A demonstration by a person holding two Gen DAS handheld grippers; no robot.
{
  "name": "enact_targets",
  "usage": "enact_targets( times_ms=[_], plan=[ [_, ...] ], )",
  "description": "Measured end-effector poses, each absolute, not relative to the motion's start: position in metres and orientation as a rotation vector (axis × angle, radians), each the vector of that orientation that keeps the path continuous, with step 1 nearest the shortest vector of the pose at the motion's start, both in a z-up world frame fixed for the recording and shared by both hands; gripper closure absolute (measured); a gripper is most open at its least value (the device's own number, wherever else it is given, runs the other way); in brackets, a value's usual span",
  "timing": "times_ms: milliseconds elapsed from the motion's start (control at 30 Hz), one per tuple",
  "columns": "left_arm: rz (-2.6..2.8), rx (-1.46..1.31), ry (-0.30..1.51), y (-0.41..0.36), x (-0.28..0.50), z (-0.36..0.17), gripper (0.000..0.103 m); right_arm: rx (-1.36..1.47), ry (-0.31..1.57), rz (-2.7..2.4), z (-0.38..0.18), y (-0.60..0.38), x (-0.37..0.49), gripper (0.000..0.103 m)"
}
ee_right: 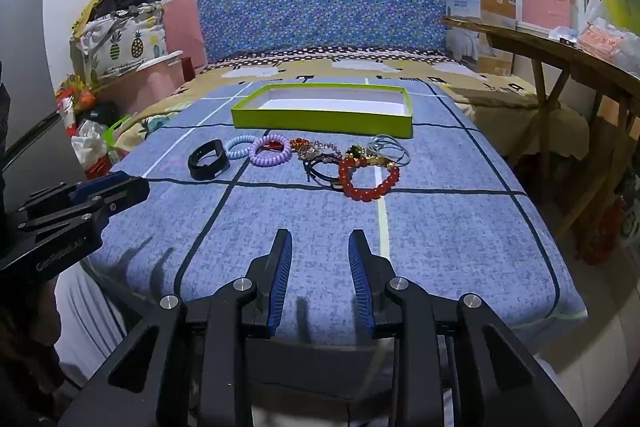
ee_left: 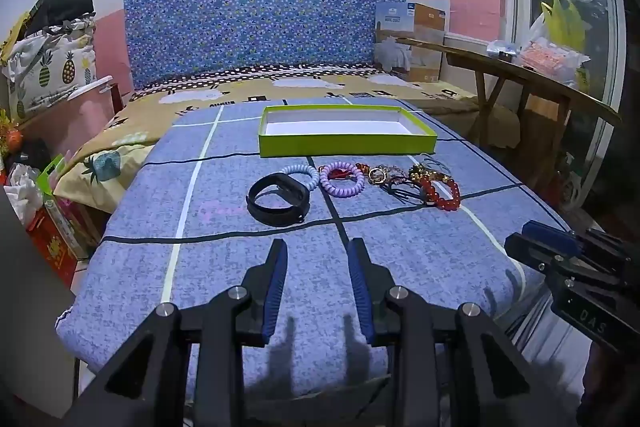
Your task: Organize jewelry
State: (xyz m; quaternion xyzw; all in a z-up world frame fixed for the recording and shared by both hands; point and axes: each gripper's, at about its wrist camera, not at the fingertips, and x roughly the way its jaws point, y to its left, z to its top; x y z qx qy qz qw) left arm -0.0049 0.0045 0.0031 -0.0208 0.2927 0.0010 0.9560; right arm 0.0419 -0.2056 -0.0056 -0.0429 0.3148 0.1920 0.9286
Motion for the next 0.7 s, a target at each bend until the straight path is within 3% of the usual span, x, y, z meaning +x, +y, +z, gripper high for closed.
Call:
enact_targets(
  times_ms=[700],
  plan=[
    [-0.018,-0.073,0.617,0.0034,-0.0027,-0.0002,0.070,-0.091,0.640,0.391,-0.0038,-0.2071,0.0417,0.073]
  ],
)
